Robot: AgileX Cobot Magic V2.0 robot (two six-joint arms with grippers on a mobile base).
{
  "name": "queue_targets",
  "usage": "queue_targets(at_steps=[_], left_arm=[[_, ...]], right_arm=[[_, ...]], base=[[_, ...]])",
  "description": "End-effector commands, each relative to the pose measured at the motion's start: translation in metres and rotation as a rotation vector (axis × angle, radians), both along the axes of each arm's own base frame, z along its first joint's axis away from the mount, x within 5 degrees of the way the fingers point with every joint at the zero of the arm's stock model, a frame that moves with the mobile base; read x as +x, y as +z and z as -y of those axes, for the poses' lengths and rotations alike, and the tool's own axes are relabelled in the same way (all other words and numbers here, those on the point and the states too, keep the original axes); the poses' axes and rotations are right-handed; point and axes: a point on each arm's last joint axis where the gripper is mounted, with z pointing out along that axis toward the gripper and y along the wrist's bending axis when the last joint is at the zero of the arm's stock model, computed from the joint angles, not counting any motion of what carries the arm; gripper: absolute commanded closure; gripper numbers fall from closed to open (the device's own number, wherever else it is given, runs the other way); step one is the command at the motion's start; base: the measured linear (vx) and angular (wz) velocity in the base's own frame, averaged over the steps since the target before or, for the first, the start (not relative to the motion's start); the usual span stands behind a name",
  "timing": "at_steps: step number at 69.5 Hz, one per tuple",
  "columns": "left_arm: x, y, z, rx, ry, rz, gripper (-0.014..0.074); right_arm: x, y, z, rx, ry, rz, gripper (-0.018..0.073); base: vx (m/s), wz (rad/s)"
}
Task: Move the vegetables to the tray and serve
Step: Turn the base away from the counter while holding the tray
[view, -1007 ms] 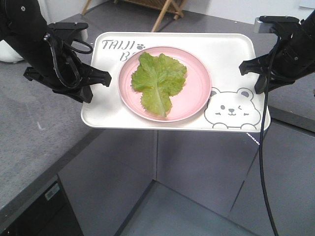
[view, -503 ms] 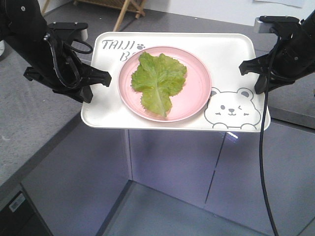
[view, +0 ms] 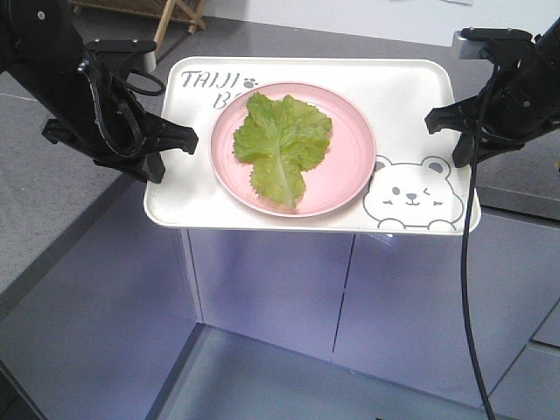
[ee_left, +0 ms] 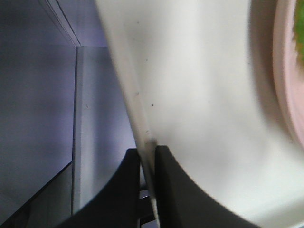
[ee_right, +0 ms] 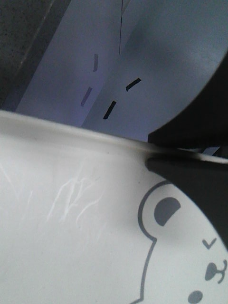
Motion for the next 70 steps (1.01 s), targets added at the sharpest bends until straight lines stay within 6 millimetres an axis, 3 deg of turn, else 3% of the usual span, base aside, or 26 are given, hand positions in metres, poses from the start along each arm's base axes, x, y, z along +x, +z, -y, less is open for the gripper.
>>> queue_targets(at_steps=[1,70], left_arm=[[-0.0135,0.0386,0.0195,-0.202,-0.053,0.129,0.0602],[-0.0135,0.0386,0.0195,-0.203,-0.053,0.129,0.0602]], right_arm=[[-0.0172,0.0304,-0.0179,0.124,0.079,0.054,0.0568],[-0.0172,0.0304,-0.0179,0.124,0.079,0.054,0.0568]], base=[[-0.02,-0.16],[-0.02,-0.20]])
